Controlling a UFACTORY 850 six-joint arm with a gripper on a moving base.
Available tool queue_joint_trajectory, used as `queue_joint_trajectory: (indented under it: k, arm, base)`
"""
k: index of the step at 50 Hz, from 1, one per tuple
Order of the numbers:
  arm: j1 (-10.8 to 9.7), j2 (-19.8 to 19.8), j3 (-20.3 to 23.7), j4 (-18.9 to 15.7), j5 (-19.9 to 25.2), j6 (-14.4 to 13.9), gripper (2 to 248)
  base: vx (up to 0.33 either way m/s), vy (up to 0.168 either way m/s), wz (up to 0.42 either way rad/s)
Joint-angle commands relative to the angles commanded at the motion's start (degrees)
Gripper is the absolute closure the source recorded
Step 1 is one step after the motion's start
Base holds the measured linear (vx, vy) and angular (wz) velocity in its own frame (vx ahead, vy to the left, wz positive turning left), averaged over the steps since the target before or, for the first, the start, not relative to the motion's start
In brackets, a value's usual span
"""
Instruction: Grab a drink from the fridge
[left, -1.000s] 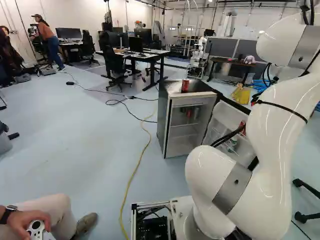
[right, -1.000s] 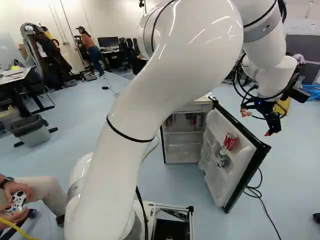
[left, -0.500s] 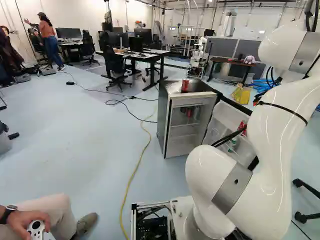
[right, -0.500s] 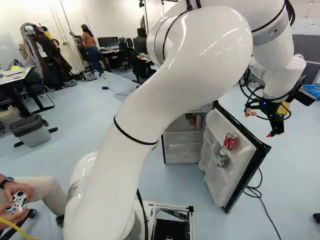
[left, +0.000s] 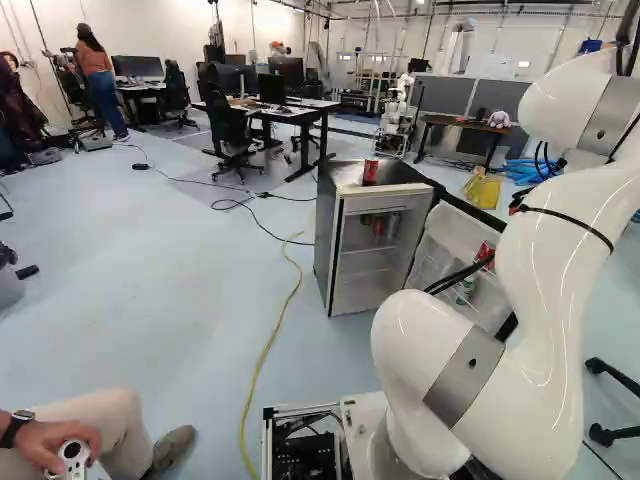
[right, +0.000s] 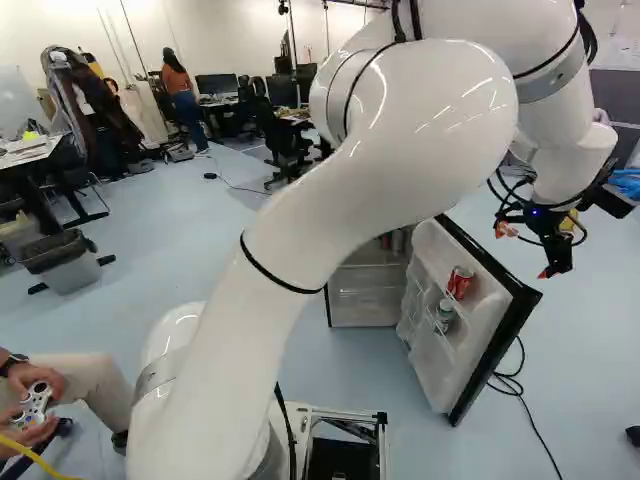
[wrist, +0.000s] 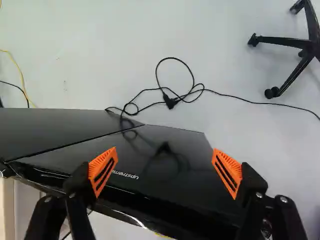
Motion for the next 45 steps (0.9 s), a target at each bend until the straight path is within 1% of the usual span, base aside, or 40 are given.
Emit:
queue_joint_trajectory:
  k: [25, 45]
  arm:
    - [0.0, -0.4, 0.0, 0.0, -0.2, 0.0, 3]
    - [0.1, 0.9, 1.8, 0.0, -1.4, 0.0, 3]
  base:
    - [0.0, 0.0, 0.0]
    - [0.0, 0.0, 0.0]
